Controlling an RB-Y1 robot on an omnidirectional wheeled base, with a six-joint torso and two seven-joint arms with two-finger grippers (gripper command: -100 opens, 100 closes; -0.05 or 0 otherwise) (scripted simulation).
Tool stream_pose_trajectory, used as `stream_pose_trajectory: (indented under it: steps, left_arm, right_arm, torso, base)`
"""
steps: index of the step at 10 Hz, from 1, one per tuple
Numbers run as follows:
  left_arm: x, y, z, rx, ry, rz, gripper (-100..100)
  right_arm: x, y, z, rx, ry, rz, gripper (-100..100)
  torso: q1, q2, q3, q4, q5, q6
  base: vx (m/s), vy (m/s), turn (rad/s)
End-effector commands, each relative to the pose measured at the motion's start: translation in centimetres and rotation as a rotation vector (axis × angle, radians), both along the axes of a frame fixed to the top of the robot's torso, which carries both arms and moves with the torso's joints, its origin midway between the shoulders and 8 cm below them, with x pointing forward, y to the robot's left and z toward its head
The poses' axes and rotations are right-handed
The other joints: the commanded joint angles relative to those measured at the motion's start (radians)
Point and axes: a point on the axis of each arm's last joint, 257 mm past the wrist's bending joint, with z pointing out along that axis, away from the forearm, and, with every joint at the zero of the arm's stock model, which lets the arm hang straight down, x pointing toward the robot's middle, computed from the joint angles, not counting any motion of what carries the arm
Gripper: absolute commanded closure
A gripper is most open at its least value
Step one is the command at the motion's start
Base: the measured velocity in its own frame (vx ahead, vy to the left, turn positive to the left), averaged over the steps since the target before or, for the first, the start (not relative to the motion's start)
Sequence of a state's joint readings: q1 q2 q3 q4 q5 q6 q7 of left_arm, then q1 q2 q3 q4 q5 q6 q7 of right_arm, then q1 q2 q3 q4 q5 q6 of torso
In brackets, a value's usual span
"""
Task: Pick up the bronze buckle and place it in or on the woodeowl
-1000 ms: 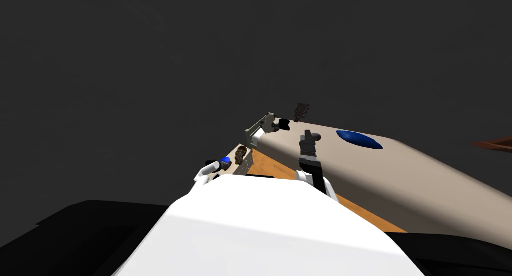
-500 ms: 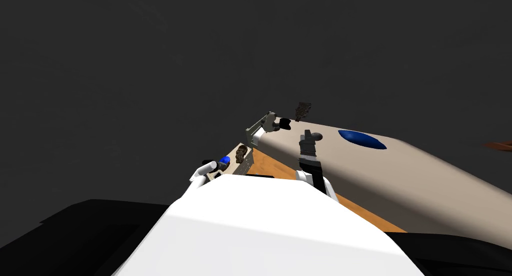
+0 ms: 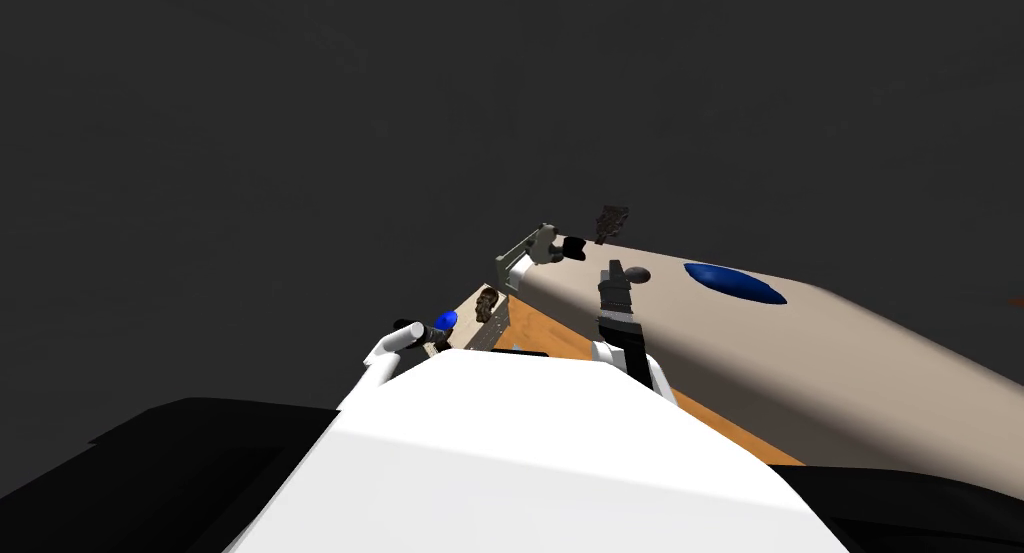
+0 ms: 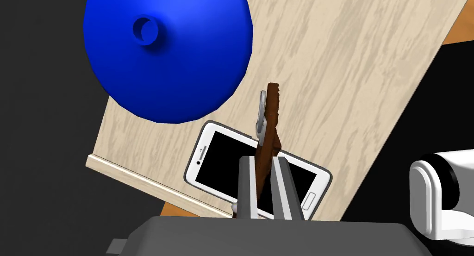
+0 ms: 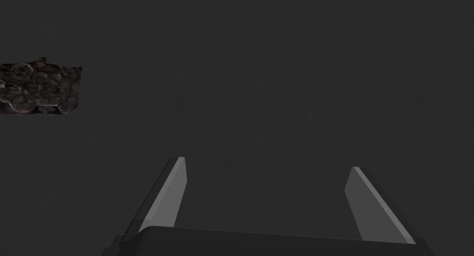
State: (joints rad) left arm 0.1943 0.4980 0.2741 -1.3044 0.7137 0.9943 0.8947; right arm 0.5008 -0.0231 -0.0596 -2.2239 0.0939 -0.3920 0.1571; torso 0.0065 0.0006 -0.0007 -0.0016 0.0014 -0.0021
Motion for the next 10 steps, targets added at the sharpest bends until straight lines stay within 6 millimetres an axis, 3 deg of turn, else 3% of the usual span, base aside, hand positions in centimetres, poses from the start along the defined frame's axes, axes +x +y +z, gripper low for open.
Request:
stream_pose_trajectory:
  steps: [1, 10]
  left_arm:
    - [-0.9, 1.0, 0.7, -0.007, 0.024, 0.026, 100]
    - [-3.3, 5.0, 5.6, -0.029, 0.105, 0.139, 100]
  right_arm:
    - [0.0, 0.0, 0.0, 0.000, 0.000, 0.000, 0]
    - [0.0, 0.0, 0.0, 0.000, 0.000, 0.000, 0]
  torso:
    - [0.000, 0.000, 0.000, 0.000, 0.000, 0.000]
    - [-0.002, -0.001, -0.001, 0.000, 0.000, 0.000]
  base:
    - [-0.024, 0.006, 0.062]
    - [-0.018, -0.003, 0.054]
